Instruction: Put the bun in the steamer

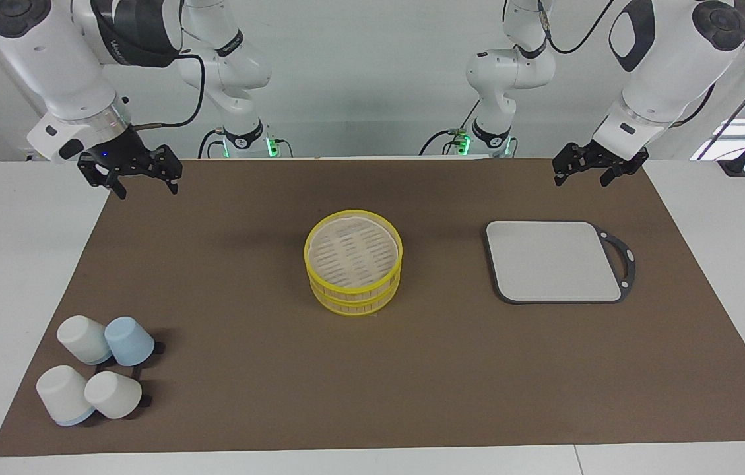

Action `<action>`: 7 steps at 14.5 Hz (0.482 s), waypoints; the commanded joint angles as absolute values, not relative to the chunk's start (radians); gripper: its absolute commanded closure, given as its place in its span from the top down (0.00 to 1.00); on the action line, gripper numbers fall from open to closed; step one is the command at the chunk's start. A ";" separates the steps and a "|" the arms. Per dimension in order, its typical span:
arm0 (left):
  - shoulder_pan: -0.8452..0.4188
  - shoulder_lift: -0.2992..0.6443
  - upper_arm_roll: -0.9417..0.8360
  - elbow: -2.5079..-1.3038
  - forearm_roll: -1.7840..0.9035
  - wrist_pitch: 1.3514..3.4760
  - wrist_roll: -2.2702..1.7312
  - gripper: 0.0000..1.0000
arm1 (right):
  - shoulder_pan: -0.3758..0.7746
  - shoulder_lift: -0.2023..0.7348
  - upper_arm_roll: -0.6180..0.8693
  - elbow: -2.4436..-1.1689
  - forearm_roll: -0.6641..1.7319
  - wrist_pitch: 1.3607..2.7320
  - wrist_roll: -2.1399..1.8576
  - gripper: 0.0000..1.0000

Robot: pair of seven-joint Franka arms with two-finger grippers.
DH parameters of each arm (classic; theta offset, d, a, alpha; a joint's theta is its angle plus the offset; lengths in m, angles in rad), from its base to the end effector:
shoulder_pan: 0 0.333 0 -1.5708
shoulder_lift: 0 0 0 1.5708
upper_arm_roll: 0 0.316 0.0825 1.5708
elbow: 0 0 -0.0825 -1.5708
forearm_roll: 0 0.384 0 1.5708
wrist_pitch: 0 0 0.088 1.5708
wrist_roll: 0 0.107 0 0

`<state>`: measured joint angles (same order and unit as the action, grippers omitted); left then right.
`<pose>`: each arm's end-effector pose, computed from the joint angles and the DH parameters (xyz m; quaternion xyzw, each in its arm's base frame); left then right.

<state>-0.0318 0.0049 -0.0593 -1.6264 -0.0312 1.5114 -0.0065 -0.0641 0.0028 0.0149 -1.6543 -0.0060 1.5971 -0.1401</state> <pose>0.5443 -0.0532 0.5910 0.9972 -0.0422 -0.0606 0.0128 0.5538 -0.0279 0.5858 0.9985 0.0456 -0.0301 0.0001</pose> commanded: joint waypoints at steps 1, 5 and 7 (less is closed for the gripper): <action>-0.044 -0.012 -0.049 -1.655 -0.018 1.539 -0.002 1.00 | -0.084 0.018 0.026 -1.628 0.012 1.585 -0.121 1.00; -0.044 -0.011 -0.052 -1.654 -0.018 1.540 0.002 1.00 | -0.084 0.018 0.026 -1.629 0.011 1.585 -0.121 1.00; -0.044 -0.012 -0.052 -1.654 -0.018 1.540 0.000 1.00 | -0.084 0.017 0.026 -1.631 0.011 1.585 -0.121 1.00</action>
